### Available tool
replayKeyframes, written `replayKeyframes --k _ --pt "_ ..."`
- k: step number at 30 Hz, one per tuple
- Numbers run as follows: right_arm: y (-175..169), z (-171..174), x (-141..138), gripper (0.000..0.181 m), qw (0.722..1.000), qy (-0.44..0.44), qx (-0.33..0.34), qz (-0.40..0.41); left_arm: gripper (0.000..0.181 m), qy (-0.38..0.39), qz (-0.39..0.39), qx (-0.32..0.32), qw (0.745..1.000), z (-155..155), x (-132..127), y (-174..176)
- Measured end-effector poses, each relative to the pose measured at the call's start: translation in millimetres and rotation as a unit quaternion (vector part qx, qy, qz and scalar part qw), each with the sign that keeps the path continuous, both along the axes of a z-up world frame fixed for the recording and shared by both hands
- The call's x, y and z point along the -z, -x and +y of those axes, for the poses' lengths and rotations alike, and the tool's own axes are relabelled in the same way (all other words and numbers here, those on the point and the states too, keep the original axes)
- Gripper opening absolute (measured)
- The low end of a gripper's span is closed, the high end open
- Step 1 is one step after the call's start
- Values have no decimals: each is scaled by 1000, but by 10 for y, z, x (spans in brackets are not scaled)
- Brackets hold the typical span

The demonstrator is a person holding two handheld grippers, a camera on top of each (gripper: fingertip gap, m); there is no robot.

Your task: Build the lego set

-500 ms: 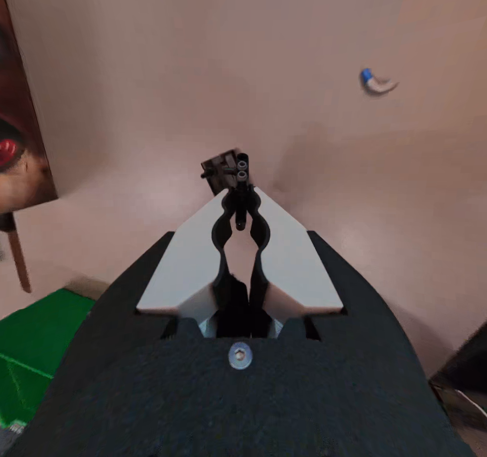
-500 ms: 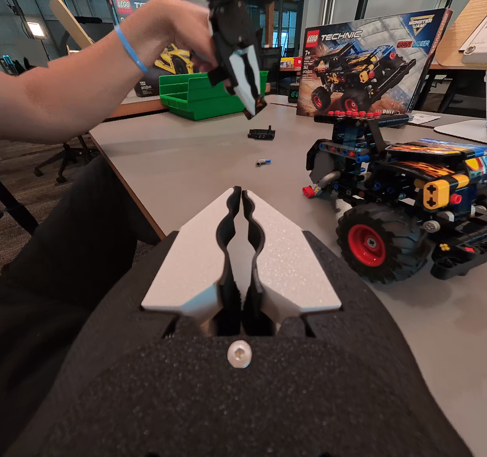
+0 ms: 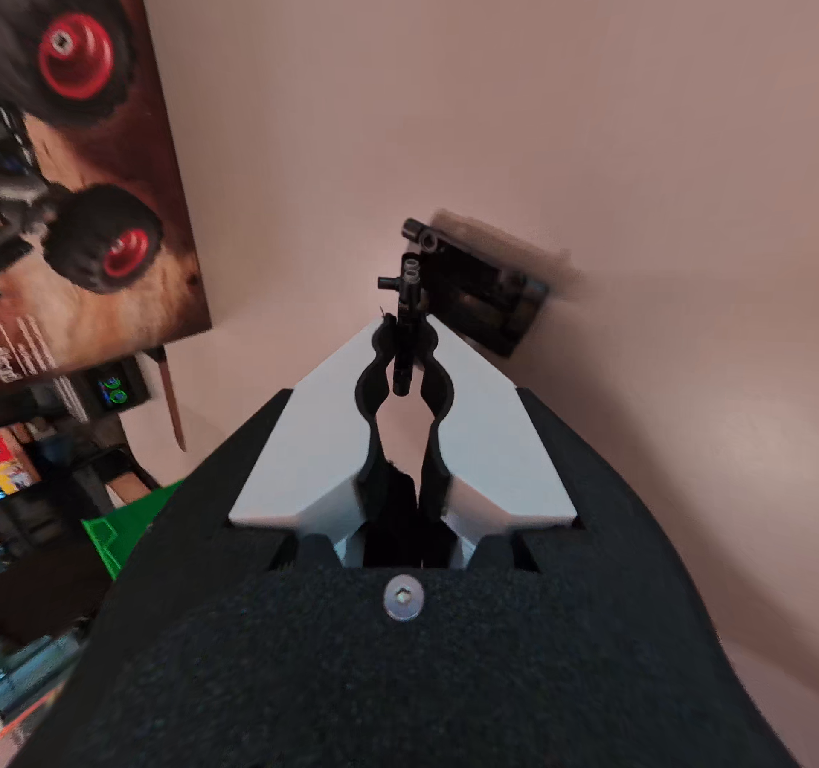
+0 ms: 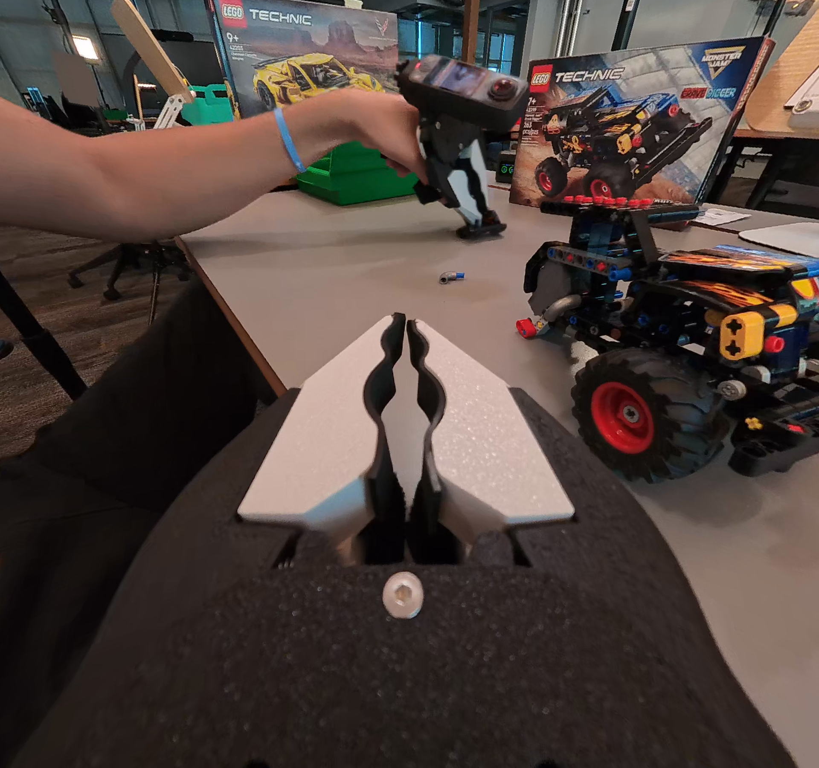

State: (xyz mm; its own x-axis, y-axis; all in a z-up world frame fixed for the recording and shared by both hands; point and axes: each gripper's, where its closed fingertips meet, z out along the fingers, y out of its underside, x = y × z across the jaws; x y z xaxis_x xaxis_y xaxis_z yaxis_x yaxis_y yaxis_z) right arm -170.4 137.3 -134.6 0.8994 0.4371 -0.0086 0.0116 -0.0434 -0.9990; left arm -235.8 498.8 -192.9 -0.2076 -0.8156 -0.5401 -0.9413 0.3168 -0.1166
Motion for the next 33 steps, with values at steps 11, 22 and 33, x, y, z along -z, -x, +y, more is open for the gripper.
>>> replayKeyframes --k 11,22,33 --pt "-60 62 -38 10 997 47 5 61 18 -4 -63 6 998 449 -33 -654" --pt "-795 260 -258 36 985 165 56 -19 35 26 -125 49 991 -5 -175 -594" --pt "-864 96 -224 38 990 121 62 -28 38 227 -242 226 916 -1691 -858 -997"
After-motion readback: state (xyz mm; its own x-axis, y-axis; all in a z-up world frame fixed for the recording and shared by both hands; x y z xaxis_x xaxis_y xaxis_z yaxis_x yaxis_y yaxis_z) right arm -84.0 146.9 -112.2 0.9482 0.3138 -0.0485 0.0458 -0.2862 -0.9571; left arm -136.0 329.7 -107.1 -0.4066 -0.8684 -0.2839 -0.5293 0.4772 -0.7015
